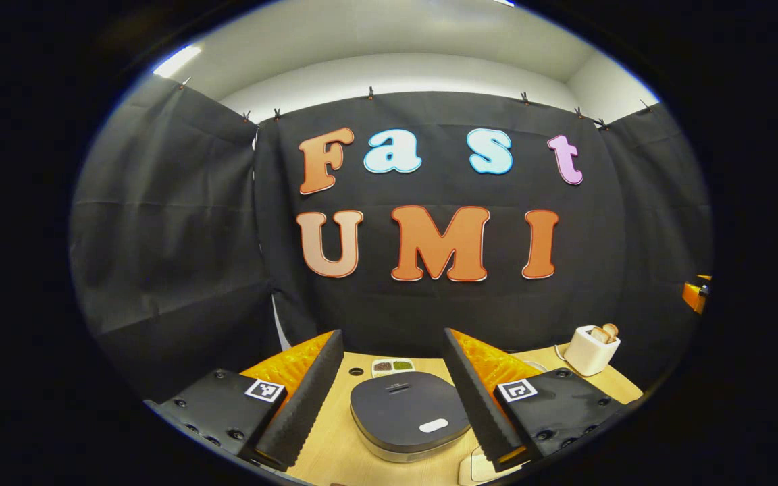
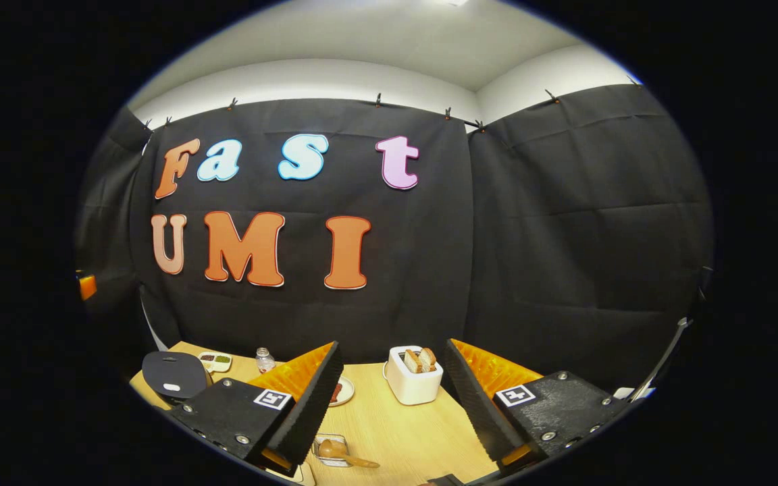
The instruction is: Close the left gripper, press the button to open the rice cooker; take a wooden spoon from the chopstick holder with the right hand, scoop a spoonful of rice and pour it into the rice cooker, then put the wooden spoon back into the chopstick holder.
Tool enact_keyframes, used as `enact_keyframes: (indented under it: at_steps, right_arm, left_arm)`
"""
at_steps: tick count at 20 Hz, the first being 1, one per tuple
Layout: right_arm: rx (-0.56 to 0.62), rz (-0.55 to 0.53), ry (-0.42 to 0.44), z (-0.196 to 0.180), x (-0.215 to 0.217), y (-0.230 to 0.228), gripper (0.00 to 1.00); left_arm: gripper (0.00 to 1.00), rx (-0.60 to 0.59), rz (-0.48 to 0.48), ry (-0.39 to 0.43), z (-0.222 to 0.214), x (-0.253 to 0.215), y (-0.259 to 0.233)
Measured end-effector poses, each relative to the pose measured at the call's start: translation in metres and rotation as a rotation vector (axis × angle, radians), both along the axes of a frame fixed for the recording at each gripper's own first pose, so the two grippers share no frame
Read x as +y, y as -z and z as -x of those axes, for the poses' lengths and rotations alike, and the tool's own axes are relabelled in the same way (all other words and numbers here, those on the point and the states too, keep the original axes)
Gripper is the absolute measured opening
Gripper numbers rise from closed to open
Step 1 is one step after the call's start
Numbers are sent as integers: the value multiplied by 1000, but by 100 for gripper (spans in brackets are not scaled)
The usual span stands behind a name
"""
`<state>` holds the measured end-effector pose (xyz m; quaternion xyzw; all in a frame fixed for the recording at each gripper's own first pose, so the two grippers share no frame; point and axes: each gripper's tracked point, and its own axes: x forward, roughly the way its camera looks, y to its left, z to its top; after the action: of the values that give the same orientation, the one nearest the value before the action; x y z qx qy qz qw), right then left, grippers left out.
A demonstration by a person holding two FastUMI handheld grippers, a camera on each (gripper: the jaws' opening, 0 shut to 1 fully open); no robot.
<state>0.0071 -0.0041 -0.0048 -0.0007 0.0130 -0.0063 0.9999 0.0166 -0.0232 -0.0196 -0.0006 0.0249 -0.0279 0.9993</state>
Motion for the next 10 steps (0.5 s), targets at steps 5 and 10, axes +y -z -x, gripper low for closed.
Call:
enact_keyframes:
  at_steps: [5, 10]
  right_arm:
    - [-6, 0, 8, 1, -4, 0, 94]
    - [0, 6, 15, 2, -9, 2, 89]
  left_arm:
    - [34, 21, -19, -45, -11, 7, 15]
    - [2, 112, 14, 13, -23, -9, 50]
